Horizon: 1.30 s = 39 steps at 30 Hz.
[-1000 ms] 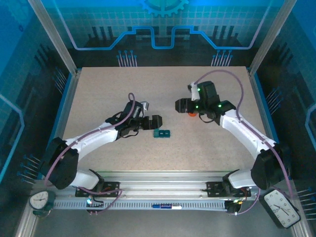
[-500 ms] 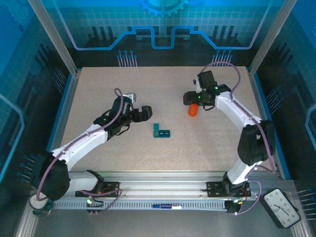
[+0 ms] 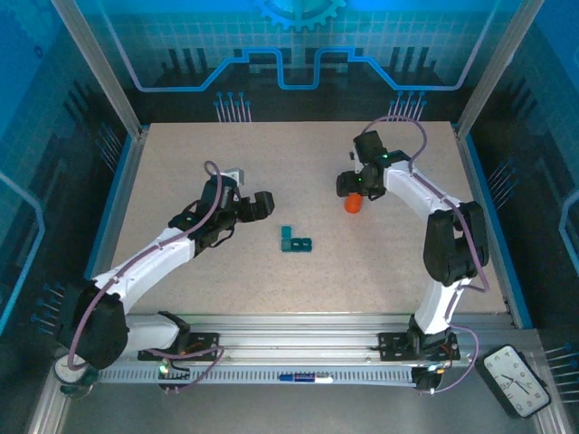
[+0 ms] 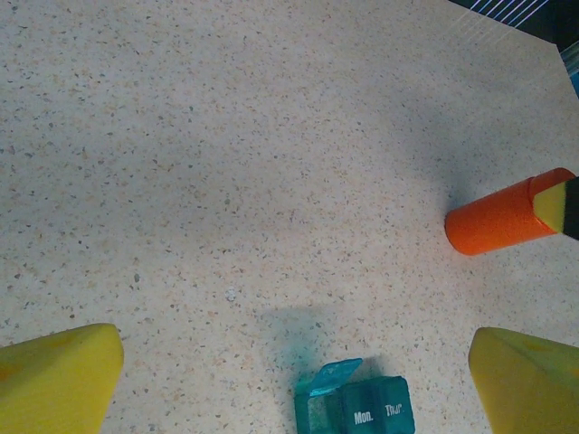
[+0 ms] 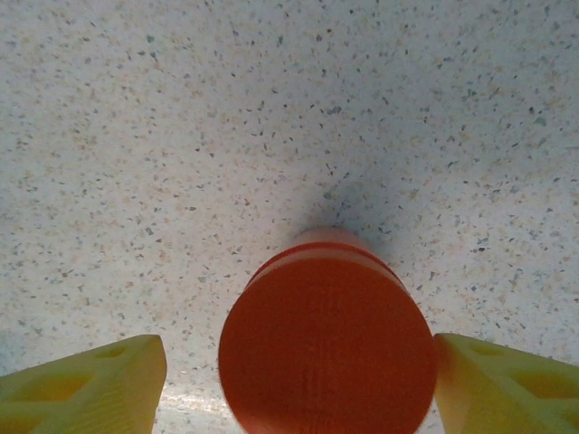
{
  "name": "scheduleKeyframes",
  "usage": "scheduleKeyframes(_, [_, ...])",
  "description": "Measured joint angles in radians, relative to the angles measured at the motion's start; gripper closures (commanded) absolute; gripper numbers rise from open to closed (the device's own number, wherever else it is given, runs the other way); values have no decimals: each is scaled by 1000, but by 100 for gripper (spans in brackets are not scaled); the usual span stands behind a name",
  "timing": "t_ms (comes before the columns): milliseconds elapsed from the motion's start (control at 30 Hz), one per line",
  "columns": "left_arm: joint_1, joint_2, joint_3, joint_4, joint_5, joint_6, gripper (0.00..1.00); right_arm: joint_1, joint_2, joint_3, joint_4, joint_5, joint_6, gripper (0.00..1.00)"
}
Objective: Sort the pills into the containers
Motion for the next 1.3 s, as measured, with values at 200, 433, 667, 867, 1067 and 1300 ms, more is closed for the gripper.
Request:
scheduleKeyframes(200, [0, 0, -6, 16, 0, 0, 1, 0, 43, 11, -2, 10, -13, 38])
scheduleKeyframes(433, [1, 1, -20, 47, -2, -5, 1, -2, 49, 13, 5, 13, -17, 44])
scheduleKeyframes(667, [1, 18, -16, 63, -11, 12, 1, -9, 49, 13, 19, 2, -19, 57])
scheduleKeyframes(867, [2, 120, 28, 74, 9, 95, 1, -12, 36, -2, 39, -30, -6, 57])
scheduleKeyframes(1067, [3, 199, 55, 161, 61, 215, 1, -13, -35, -13, 37, -90, 14, 58])
scheduleKeyframes(1300, [5, 286, 60, 384, 173, 415, 1, -13, -69, 79, 21, -185, 26, 59])
